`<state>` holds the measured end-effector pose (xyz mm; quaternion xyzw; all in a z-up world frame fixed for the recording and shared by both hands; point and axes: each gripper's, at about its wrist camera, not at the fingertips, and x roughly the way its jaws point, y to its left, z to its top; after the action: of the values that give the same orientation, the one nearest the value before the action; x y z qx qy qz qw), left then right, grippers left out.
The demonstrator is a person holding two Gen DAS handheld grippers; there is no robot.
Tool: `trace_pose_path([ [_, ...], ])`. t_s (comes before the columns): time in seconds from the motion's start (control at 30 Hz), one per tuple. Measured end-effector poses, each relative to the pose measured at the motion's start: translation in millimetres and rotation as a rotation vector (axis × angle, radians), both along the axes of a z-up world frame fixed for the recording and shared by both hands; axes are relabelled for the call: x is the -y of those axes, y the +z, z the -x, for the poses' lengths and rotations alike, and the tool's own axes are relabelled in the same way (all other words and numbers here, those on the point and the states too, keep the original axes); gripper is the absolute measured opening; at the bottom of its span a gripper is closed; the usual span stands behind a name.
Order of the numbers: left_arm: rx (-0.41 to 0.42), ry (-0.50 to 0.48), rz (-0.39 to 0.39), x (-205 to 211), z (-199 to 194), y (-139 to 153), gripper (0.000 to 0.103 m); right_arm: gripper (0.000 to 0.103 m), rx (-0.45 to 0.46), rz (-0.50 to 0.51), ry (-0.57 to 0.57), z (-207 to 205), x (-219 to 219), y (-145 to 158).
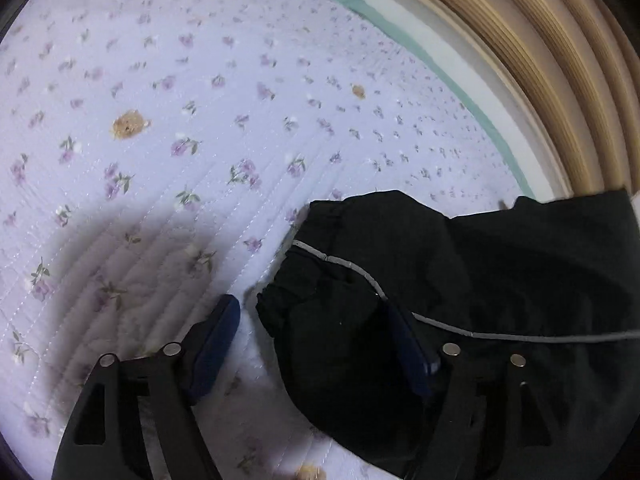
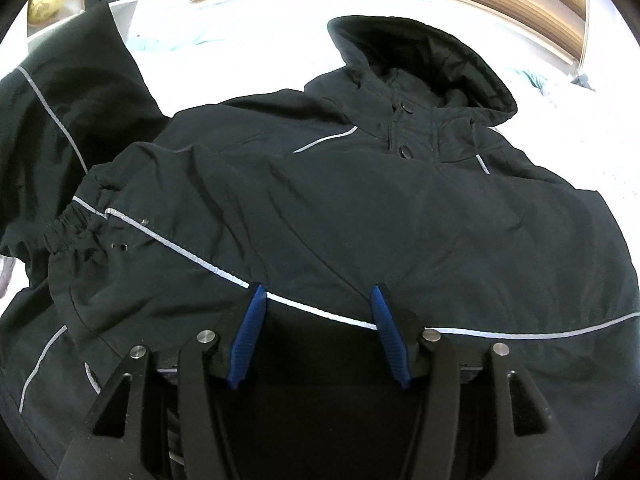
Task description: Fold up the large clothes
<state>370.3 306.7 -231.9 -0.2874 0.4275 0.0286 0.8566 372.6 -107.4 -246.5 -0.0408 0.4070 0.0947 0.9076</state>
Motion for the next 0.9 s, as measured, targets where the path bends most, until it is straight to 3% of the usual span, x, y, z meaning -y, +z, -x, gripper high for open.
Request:
trace_pose_path([
  [0.07,0.002,-0.017,-0.079,13.0,-2.2,3.1,0.073,0.06,0.002,-0.003,0.002,0.3,-0.1,-0.2],
  [0.1,0.015,-0.024,-0.094,16.8,-1.5,5.6,0.05,0.06,0.004,-0.004,0.003,-0.4,-0.2,-0.6],
  [0.2,0.06,-0.012,-0.142,14.4,2.4,28.9,0.03,0.061,0.006,-0.003,0.003,-1.4,-1.2,-1.1],
  [0.3,0.102,0.053,-0.202,-5.8,24.0,59.4,0.029,0.061,0.005,-0.003,0.002,-1.5,-1.5,-1.3],
  [0.43,0.131,0.184,-0.347,-44.5,53.8,93.8,0.029,0.061,0.006,-0.003,0.003,-1.3,-1.0,-1.2],
  [0.53,0.06,0.286,-0.478,-85.7,70.7,105.7,0.029,0.061,0.006,-0.002,0.003,-1.3,-1.3,-1.3],
  [0.6,0.003,0.344,-0.507,-112.7,77.8,102.2,0.029,0.061,0.007,-0.001,0.003,-1.1,-1.4,-1.4],
  [0.73,-0.081,0.287,-0.417,-154.0,84.5,71.7,0.034,0.061,0.008,0.002,0.003,-0.9,-1.9,-1.6],
  [0.8,-0.052,0.28,-0.342,-166.8,95.0,63.5,0.038,0.061,0.008,0.003,0.003,-0.7,-1.9,-1.6],
  [0.9,0.057,0.303,-0.168,-181.9,113.5,60.1,0.054,0.061,0.009,0.006,0.003,-0.4,-2.1,-1.8],
])
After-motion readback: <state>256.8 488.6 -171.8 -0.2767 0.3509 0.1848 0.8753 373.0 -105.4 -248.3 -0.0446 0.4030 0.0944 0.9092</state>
